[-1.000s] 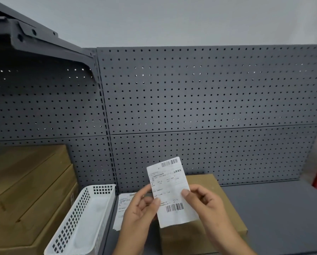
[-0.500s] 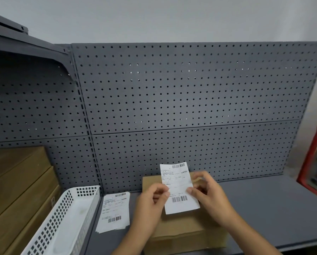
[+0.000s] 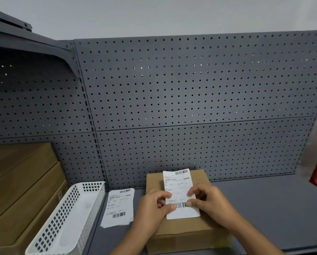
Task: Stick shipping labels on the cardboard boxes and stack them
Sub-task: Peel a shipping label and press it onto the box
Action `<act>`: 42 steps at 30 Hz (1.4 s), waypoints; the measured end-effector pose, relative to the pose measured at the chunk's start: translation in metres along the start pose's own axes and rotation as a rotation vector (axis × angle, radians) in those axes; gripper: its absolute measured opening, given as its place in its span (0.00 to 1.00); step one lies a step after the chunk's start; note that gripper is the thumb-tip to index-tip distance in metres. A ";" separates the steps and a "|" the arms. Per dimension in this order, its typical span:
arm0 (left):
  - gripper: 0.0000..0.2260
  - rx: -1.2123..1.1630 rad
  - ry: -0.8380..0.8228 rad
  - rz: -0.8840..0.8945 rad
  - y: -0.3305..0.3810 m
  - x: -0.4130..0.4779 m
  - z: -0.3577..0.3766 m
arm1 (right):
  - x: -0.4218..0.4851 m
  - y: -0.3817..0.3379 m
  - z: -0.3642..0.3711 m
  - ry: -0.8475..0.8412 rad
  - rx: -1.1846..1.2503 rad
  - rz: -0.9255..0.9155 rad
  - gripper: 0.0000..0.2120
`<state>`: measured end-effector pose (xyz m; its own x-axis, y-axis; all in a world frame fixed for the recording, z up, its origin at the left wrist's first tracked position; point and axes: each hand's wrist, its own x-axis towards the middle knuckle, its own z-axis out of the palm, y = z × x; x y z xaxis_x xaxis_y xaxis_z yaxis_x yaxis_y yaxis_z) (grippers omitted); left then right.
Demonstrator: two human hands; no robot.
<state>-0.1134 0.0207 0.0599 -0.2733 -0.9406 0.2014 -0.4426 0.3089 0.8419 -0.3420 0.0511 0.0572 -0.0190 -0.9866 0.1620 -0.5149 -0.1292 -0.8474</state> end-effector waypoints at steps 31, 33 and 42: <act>0.18 0.005 0.011 0.044 -0.019 -0.004 0.011 | -0.010 0.001 0.015 0.019 -0.463 -0.053 0.34; 0.18 0.009 0.003 0.038 -0.020 -0.003 0.011 | -0.009 0.002 0.016 -0.002 -0.481 -0.042 0.34; 0.16 -0.044 -0.007 -0.057 -0.013 0.010 0.014 | 0.000 -0.008 0.028 0.120 -0.458 0.069 0.41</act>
<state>-0.1222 0.0098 0.0443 -0.2547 -0.9555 0.1490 -0.4200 0.2481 0.8730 -0.3146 0.0489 0.0497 -0.1514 -0.9694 0.1935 -0.8334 0.0199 -0.5524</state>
